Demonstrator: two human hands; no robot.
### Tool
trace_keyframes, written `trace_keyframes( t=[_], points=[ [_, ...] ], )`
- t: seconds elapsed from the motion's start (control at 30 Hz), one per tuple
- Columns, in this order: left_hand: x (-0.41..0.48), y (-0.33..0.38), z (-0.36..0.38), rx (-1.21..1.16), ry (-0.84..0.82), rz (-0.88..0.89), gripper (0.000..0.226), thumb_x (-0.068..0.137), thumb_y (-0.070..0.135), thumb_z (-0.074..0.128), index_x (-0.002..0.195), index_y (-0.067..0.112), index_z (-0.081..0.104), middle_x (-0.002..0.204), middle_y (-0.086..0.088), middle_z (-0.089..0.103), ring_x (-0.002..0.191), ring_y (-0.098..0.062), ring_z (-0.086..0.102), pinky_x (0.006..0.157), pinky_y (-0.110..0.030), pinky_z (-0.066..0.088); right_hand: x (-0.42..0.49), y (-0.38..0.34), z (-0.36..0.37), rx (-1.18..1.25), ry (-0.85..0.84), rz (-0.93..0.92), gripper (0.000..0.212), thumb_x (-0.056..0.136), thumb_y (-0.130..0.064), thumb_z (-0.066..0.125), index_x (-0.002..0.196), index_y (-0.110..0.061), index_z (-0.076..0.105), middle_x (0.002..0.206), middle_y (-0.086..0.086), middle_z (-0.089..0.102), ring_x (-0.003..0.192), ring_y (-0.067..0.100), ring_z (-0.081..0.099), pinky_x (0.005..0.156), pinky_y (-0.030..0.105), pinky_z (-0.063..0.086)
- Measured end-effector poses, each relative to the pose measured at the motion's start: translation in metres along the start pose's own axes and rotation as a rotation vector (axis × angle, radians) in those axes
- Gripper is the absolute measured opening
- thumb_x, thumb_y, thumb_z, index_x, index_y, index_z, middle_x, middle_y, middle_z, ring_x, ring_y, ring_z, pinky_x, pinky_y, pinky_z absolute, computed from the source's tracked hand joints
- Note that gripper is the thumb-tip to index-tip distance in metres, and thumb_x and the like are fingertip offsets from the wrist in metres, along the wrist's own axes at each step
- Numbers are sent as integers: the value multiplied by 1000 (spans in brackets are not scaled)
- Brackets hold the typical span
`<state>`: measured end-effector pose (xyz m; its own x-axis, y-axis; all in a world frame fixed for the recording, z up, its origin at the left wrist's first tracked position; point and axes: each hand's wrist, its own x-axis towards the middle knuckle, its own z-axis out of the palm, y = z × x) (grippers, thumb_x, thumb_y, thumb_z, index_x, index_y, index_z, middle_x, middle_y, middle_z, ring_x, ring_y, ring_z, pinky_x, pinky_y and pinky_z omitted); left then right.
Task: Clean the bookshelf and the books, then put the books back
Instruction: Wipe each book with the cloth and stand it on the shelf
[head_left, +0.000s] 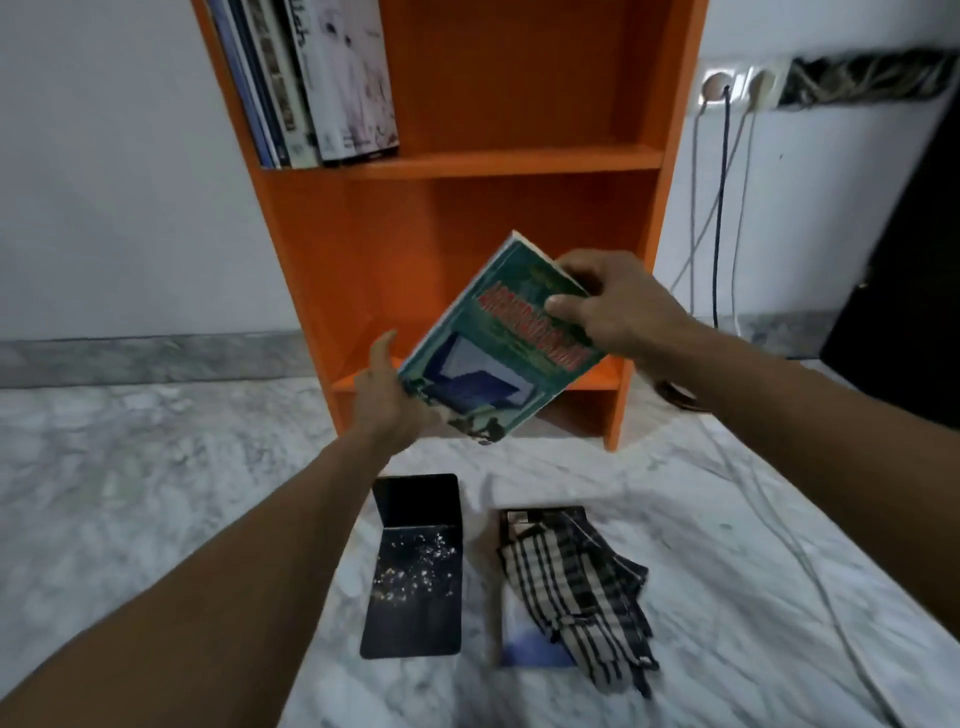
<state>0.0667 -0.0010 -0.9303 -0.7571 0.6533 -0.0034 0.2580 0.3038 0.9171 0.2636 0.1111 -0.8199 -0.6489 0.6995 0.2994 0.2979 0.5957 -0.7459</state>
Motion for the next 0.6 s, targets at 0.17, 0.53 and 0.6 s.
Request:
trace_keyframes(
  t=[0.17, 0.53, 0.6],
  points=[
    [-28, 20, -17, -112, -115, 186, 25, 87, 0, 67, 110, 11, 69, 97, -6, 73, 92, -27, 67, 78, -36, 55, 14, -58, -12, -103, -58, -193, 22, 91, -11, 65, 111, -20, 66, 104, 2, 68, 96, 20, 65, 88, 43, 55],
    [-25, 106, -71, -586, -80, 126, 17, 97, 8, 59, 113, 13, 56, 105, -14, 71, 89, -29, 72, 74, -37, 58, 54, -93, 32, 353, 14, 168, 36, 93, -13, 63, 127, -17, 53, 120, 6, 64, 105, 27, 62, 92, 50, 51],
    [-17, 121, -86, -604, -114, 109, 22, 98, 8, 57, 119, 12, 55, 110, -13, 69, 91, -29, 71, 76, -38, 56, 59, -102, 40, 405, -25, 216, 22, 97, -12, 57, 116, -21, 60, 111, 5, 68, 102, 27, 61, 92, 51, 47]
  ],
)
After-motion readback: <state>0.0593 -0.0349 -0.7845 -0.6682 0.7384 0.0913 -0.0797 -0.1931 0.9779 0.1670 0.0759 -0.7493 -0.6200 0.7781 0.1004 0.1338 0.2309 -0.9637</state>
